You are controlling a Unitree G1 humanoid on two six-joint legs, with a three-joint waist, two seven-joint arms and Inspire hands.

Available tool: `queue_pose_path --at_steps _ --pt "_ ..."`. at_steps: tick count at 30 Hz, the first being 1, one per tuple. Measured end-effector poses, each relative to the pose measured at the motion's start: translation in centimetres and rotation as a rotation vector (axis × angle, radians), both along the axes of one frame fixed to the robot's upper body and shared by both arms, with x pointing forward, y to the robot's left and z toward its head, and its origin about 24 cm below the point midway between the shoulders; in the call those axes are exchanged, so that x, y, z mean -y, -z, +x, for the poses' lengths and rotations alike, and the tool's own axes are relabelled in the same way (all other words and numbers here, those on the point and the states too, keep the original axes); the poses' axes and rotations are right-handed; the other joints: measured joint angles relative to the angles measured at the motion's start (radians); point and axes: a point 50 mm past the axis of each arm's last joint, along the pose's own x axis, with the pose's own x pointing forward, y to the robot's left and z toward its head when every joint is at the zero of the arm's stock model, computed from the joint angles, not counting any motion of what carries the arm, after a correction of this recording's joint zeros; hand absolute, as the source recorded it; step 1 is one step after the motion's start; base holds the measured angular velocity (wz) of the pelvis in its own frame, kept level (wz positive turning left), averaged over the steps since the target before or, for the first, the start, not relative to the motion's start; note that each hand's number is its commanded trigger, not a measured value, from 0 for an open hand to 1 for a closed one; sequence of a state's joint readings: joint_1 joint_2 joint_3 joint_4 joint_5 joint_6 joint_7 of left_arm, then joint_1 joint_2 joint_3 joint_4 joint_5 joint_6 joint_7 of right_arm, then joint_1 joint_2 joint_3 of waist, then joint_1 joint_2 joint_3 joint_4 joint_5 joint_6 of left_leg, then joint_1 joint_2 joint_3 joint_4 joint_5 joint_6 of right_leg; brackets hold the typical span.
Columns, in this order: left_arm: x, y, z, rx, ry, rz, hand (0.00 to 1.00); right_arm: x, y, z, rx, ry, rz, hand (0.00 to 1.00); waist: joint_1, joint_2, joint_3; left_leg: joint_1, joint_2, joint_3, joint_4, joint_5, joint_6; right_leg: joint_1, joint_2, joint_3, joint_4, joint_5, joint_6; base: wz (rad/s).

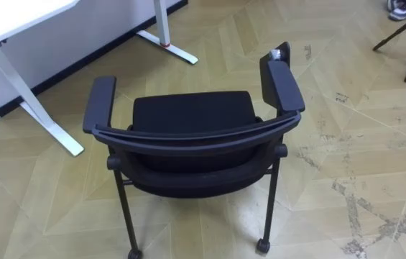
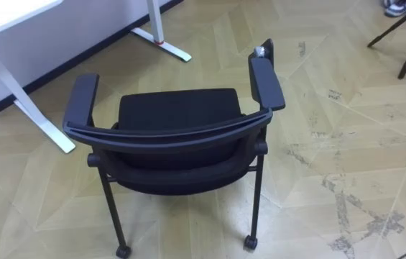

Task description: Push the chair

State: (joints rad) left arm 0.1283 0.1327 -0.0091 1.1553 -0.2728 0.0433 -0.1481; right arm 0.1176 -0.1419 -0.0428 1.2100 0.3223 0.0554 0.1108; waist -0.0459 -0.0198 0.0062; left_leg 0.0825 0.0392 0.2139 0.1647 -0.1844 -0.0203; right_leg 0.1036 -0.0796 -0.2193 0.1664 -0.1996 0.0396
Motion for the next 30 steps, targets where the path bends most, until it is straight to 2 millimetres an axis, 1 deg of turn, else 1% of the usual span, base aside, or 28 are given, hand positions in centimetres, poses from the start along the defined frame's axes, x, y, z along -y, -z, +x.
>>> queue_pose_path --at_steps 5,8,12,18,30 --pt "-0.1 0.0 -0.1 -0.004 -0.01 0.004 0.0 0.0 0.0 0.0 -0.005 -0.002 -0.012 0.0 0.0 0.0 -0.0004 0.001 0.0 0.0 0.001 0.0 0.0 0.0 0.0 0.005 0.001 0.0 0.0 0.0" --pt "-0.5 0.0 -0.6 -0.009 -0.049 0.01 0.0 0.3 0.0 -0.2 -0.01 0.019 -0.025 0.0 0.0 -0.001 -0.0001 0.002 0.0 0.0 0.001 0.0 0.0 0.002 0.001 0.007 -0.001 0.0 0.0 0.0" --pt "-0.9 0.0 -1.3 -0.021 -0.092 0.024 0.0 0.6 0.0 -1.0 -0.025 0.067 -0.041 0.0 0.001 -0.002 0.0001 0.003 -0.001 -0.002 0.001 0.0 0.0 0.003 0.001 0.009 -0.002 0.0 0.0 0.0" --pt "-1.0 0.0 -1.5 -0.03 -0.099 0.038 0.0 0.8 0.1 -1.8 -0.051 0.128 -0.049 0.0 0.001 -0.001 0.001 0.016 -0.003 -0.003 -0.001 0.0 0.0 0.022 0.004 0.019 -0.016 -0.001 -0.001 0.02" --pt "-1.6 0.0 -2.2 -0.047 -0.168 0.071 0.0 0.9 0.1 -2.2 -0.078 0.157 -0.074 0.0 0.002 -0.002 -0.0002 0.017 -0.002 -0.001 -0.001 -0.001 -0.001 0.022 0.005 0.015 -0.016 -0.001 -0.001 0.0"
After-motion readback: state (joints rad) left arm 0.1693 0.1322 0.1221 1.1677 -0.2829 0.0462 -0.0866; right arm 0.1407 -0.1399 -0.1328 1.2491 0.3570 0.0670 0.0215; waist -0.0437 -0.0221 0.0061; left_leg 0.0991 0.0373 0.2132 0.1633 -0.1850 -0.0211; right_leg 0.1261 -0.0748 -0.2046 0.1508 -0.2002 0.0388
